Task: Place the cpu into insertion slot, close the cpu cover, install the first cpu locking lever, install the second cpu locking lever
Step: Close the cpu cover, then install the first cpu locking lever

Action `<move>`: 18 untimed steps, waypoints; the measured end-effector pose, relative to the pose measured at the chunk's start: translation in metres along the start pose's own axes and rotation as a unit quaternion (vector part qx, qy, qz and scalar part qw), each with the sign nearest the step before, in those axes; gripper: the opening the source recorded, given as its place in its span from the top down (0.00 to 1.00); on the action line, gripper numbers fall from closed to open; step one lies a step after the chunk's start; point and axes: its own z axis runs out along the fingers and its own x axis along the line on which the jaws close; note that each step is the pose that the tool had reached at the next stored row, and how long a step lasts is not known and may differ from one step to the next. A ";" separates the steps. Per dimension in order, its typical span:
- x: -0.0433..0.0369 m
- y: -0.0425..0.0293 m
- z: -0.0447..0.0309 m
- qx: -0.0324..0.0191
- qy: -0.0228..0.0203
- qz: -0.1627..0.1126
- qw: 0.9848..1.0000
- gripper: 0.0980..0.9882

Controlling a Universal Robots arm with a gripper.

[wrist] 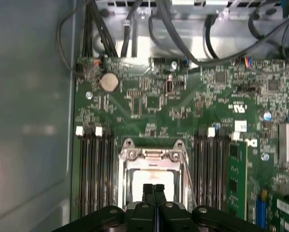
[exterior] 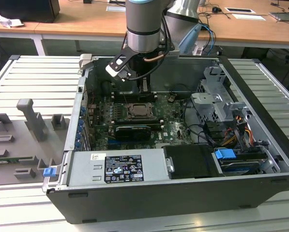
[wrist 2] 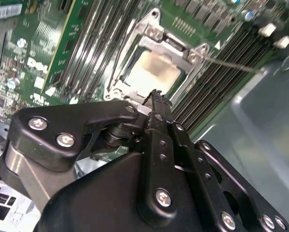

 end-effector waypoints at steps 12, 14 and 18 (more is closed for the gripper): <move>0.0006 -0.0130 -0.0087 0.001 0.002 -0.028 1.000 0.99; 0.0006 -0.0130 -0.0087 0.003 0.004 -0.061 0.998 0.99; 0.0006 -0.0130 -0.0086 0.005 0.007 -0.112 0.994 0.99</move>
